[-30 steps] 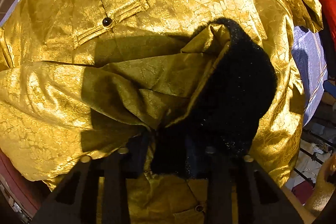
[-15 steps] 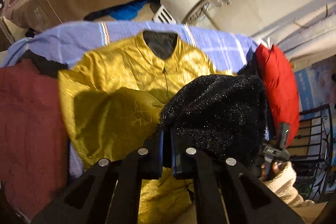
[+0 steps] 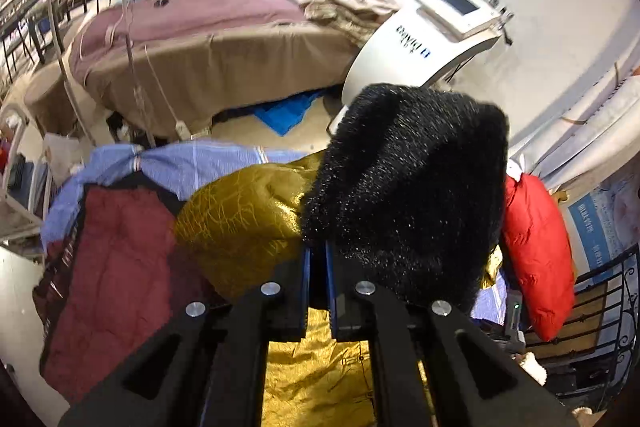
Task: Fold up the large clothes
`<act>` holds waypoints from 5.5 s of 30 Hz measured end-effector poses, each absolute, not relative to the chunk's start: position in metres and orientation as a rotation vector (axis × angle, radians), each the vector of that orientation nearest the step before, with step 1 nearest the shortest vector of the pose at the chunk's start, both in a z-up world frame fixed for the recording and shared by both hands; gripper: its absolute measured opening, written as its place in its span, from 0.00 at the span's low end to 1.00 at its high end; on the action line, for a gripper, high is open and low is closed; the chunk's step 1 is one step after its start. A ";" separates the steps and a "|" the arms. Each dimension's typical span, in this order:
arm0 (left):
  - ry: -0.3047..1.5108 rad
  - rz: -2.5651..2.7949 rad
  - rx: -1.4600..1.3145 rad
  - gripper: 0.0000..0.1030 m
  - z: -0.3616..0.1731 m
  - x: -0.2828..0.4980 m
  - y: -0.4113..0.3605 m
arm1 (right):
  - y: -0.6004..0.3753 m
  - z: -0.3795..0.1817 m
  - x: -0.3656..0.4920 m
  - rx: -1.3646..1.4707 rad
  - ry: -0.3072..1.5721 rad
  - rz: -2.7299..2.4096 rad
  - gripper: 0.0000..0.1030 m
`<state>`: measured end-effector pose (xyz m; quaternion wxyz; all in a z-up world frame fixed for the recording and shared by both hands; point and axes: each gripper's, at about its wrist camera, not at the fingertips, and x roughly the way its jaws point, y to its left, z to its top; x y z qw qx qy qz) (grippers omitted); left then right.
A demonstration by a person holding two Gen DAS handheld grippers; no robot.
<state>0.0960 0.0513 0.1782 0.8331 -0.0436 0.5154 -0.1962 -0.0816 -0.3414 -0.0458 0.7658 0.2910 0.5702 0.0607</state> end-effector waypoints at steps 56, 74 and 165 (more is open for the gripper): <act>0.940 -0.122 1.235 0.13 -0.149 0.032 -0.116 | -0.350 -0.074 -0.115 0.827 1.264 0.063 0.95; 0.956 -0.677 -0.119 0.11 0.125 0.046 -0.093 | -0.352 -0.067 -0.108 0.821 1.250 0.063 0.95; 1.367 -0.053 0.170 0.82 -0.062 0.080 0.087 | -0.335 -0.079 0.023 0.611 1.245 0.204 0.95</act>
